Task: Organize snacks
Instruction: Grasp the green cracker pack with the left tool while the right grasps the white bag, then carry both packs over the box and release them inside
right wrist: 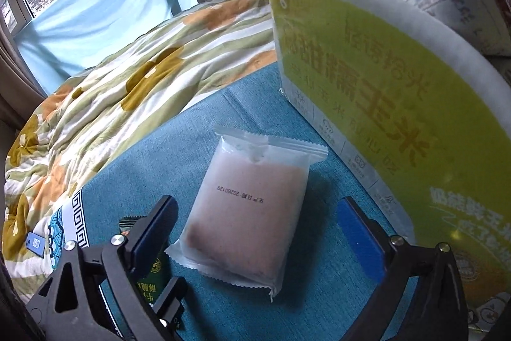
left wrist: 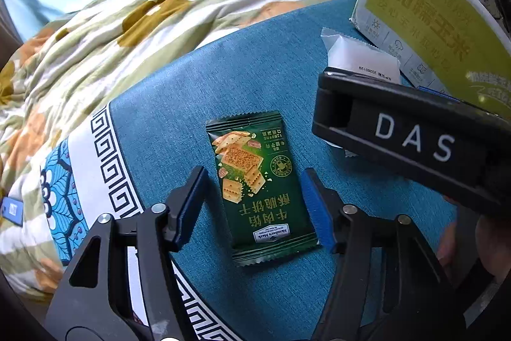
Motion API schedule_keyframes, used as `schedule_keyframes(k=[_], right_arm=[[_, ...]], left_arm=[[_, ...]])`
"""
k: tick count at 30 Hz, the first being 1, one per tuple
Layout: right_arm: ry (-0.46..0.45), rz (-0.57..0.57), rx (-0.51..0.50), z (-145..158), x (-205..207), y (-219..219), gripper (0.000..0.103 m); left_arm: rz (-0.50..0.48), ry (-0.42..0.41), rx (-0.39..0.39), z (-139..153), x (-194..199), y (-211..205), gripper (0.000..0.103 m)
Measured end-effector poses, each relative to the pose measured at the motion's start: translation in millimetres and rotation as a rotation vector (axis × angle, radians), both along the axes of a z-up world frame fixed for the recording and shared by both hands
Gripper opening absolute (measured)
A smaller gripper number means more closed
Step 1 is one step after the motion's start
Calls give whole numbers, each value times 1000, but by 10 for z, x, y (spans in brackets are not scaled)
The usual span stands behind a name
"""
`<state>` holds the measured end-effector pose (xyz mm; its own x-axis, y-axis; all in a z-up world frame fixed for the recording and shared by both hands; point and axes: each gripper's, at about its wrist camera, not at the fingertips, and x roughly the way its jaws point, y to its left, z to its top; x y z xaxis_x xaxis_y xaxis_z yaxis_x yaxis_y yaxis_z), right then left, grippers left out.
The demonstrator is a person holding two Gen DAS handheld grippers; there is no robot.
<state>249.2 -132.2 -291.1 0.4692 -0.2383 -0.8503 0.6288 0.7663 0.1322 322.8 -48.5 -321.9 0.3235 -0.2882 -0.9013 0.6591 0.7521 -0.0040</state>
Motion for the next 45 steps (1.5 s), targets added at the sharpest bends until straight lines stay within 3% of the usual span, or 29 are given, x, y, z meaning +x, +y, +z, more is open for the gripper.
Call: schedule_keyframes(k=[8,17,25,32,39,45], right_arm=[[39,31,-26,-72,71,25,94],[89,63,-89,-146,172,69,66],[62,113,-101,-36,171,105,62],[-23,170,-122,424,139,194,62],[-138,247,-143,1214,-76,221,62],[-232,301,-150,1872,-469,-118,62]], left_arm=[[-9,12,9,26,92,94,44],[2,29,-16,43,153,152,44],[29,36,-48,157,219,275,44],[63,-11,-109,627,241,395,44],[83,-101,-146,1392,102,347,44],[117,-185,-180,2010,-260,23,44]])
